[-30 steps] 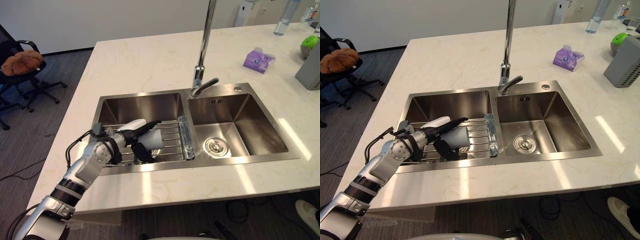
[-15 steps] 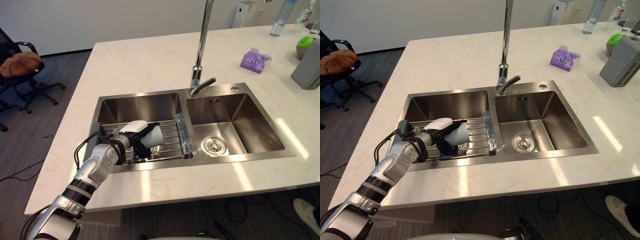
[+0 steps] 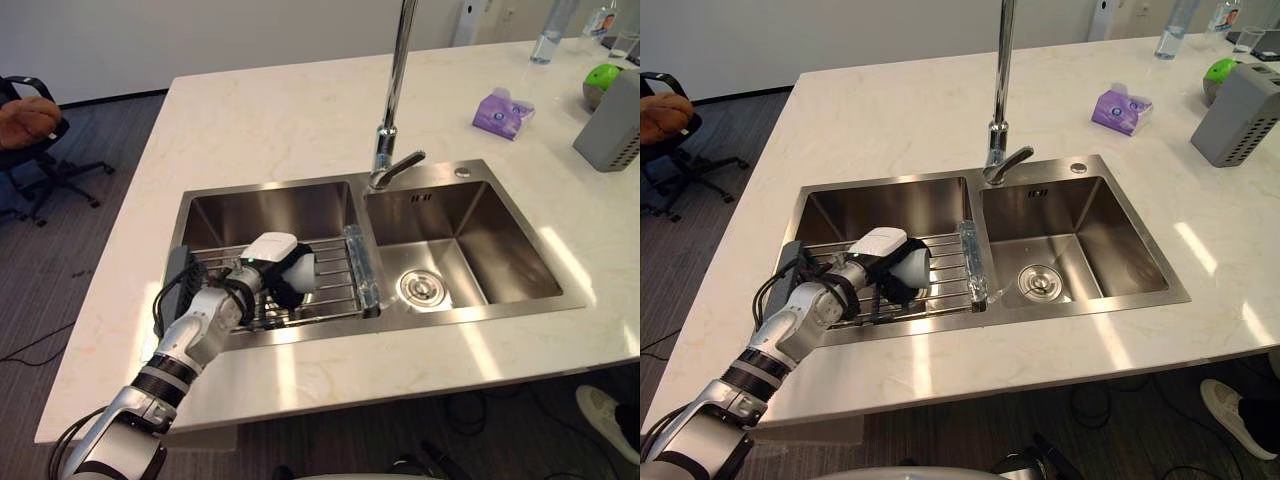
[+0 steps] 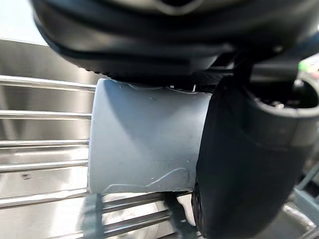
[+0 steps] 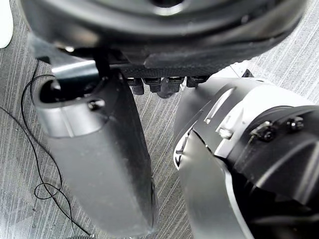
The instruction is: Walk over to the sink, pick up the cup, carry it to the dishwasher, place the cup inside the dishwasher, then close the dishwasher door
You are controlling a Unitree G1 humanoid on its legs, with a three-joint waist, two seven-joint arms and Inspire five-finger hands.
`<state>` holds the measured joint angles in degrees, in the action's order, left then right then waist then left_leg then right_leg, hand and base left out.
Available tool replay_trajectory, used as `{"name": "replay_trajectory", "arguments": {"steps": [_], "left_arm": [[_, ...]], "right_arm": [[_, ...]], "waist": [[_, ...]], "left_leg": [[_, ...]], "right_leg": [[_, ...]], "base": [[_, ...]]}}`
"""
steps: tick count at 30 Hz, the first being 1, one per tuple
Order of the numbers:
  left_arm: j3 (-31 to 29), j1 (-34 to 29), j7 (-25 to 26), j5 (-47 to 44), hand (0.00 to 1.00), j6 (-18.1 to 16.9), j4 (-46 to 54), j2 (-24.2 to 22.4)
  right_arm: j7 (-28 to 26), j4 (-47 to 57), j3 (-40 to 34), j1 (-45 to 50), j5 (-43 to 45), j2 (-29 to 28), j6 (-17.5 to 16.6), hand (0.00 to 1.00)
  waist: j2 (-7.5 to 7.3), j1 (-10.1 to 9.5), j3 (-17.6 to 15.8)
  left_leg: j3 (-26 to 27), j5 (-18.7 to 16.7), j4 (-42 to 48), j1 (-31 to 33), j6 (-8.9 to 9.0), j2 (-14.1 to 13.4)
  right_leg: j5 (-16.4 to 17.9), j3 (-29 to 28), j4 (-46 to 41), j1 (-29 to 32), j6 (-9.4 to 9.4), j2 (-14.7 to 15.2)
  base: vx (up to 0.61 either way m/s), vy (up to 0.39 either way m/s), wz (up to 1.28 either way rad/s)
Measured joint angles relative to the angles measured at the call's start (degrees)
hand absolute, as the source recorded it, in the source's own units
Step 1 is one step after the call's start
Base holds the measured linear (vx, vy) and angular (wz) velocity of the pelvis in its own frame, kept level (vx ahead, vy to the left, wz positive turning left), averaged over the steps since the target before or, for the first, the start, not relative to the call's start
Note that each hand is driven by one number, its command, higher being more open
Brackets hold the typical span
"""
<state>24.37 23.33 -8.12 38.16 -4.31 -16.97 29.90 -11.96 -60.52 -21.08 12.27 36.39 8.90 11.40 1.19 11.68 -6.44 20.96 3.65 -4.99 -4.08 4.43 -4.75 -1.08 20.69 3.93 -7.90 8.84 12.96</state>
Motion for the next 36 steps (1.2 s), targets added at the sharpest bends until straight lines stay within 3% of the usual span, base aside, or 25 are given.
{"name": "replay_trajectory", "arguments": {"steps": [6, 9, 14, 16, 18, 20, 22, 23, 24, 28, 30, 32, 34, 36], "left_arm": [[0.5, -5.4, 8.0, -11.8, 0.00, -6.9, 4.2, 4.8], [-2.3, -13.1, 8.0, -23.5, 0.00, -10.4, 10.1, 7.9], [-6.6, -20.1, 3.9, -43.9, 0.00, -11.0, 17.1, 7.7], [-9.3, -20.9, 2.8, -48.0, 0.00, -11.1, 19.7, 5.5], [-12.6, -20.8, 3.1, -51.2, 0.00, -12.3, 22.2, 2.5], [-13.4, -20.3, 4.1, -52.5, 0.00, -13.4, 23.6, 2.0], [-13.9, -19.7, 5.0, -52.8, 0.00, -14.5, 24.8, 1.7], [-15.2, -19.5, 6.6, -53.0, 0.00, -14.9, 25.4, 1.6], [-17.2, -19.3, 8.2, -54.2, 0.00, -14.9, 25.4, 0.8], [-23.2, -19.5, 12.0, -58.9, 0.00, -15.3, 25.0, -0.6], [-25.4, -19.7, 11.6, -62.0, 0.00, -18.0, 23.7, -1.2], [-29.1, -20.4, 10.3, -65.0, 0.00, -20.3, 23.6, -2.0], [-32.0, -20.6, 6.4, -67.8, 0.00, -22.6, 24.3, -2.8], [-32.9, -21.0, 5.2, -68.0, 0.00, -22.8, 26.0, -3.0]], "right_arm": [[1.5, 1.6, 1.9, -0.1, 1.8, 0.1, -0.4, 1.00], [2.2, 1.6, 1.7, -0.1, 2.8, 0.2, -0.5, 1.00], [1.2, 1.1, -2.0, 1.0, 2.6, 0.1, -1.1, 1.00], [0.2, 0.0, -5.7, 1.2, 1.9, -0.1, -1.7, 1.00], [-1.3, -0.4, -9.1, 2.1, 0.8, -0.4, -2.6, 1.00], [-2.3, -1.6, -10.2, 2.6, 0.0, -0.5, -3.0, 1.00], [-3.4, -2.8, -10.2, 3.3, 0.0, -0.7, -3.0, 1.00], [-4.5, -3.2, -11.0, 3.3, 0.0, -1.6, -2.9, 1.00], [-5.1, -3.2, -11.2, 2.9, 0.1, -1.8, -2.9, 1.00], [-5.4, -2.7, -11.5, -0.2, 0.0, 0.0, -2.4, 1.00], [-5.6, -2.7, -12.5, -0.1, 0.0, -0.1, -3.1, 1.00], [-5.6, -2.1, -14.2, 0.8, 0.1, -1.5, -4.7, 1.00], [-4.1, -2.3, -14.4, 2.4, 0.0, -3.0, -4.0, 1.00], [-3.8, -2.2, -14.5, 3.6, 0.0, -3.7, -4.1, 1.00]], "waist": [[0.37, 0.28, -1.4], [0.05, -0.13, -1.7], [-0.02, -3.27, -2.0], [0.09, -5.10, -2.1], [0.08, -5.70, -2.2], [0.28, -5.71, -2.2], [0.42, -6.65, -2.1], [-0.17, -7.09, -1.7], [-1.12, -7.66, -1.2], [1.15, -10.21, -2.4], [1.95, -11.23, -2.3], [2.94, -10.92, -2.3], [3.26, -11.24, -2.2], [3.11, -12.00, -2.2]], "left_leg": [[0.1, 0.0, 0.0, -0.1, 0.01, 0.0], [0.2, -0.2, 0.0, -0.1, 0.12, 0.0], [-1.1, -1.3, 0.2, 0.3, 0.23, 0.0], [-4.1, -2.8, 0.9, 0.9, -0.26, 0.5], [-9.4, -3.2, 1.8, 2.7, -0.82, 1.8], [-13.6, -3.2, 3.1, 3.7, -0.86, 2.0], [-17.3, -2.7, 4.4, 4.2, -1.26, 1.9], [-19.5, -2.8, 5.8, 5.7, -1.16, 2.3], [-21.4, -2.9, 7.2, 7.2, -1.18, 3.6], [-25.2, -2.9, 12.7, 10.1, -1.17, 4.0], [-25.2, -2.8, 14.2, 10.6, -1.03, 3.5], [-23.4, -1.4, 14.5, 12.1, -0.48, 2.8], [-19.3, 4.2, 11.7, 14.0, -3.04, 3.2], [-18.5, 7.3, 7.7, 14.0, -4.11, 3.6]], "right_leg": [[-0.1, 0.0, 0.1, 0.0, 0.11, 0.0], [-0.1, 0.0, 0.1, 0.2, 0.13, 0.0], [0.3, 2.9, -1.7, 0.4, -0.35, 0.2], [2.6, 3.9, -6.0, 2.0, -1.28, 1.1], [7.6, 3.7, -15.6, 4.8, -3.75, 3.5], [8.4, 1.0, -22.3, 6.4, -4.76, 4.2], [9.9, -1.2, -27.2, 7.4, -4.59, 4.2], [13.1, -2.9, -25.7, 7.5, -3.52, 2.9], [14.9, -2.5, -23.2, 6.9, -4.10, 2.6], [14.9, -3.2, -16.3, 0.7, -3.75, 0.1], [14.9, -2.3, -15.4, -1.4, -3.72, -1.3], [15.0, 0.7, -16.2, -1.7, -3.65, -2.5], [15.6, 5.0, -19.8, 0.2, -4.83, -2.3], [16.4, 6.8, -21.0, 1.2, -6.24, -1.4]], "base": [[0.00, 0.000, 0.00], [0.00, 0.000, -0.03], [0.00, -0.004, 0.09], [0.02, 0.015, 0.31], [0.06, 0.021, 0.74], [0.10, 0.000, 1.02], [0.17, -0.038, 1.09], [0.12, -0.155, 1.02], [0.11, -0.173, 1.04], [0.04, -0.136, 0.62], [-0.03, -0.145, 0.68], [-0.05, -0.126, 0.87], [-0.12, -0.054, 1.05], [-0.10, 0.008, 0.89]]}}
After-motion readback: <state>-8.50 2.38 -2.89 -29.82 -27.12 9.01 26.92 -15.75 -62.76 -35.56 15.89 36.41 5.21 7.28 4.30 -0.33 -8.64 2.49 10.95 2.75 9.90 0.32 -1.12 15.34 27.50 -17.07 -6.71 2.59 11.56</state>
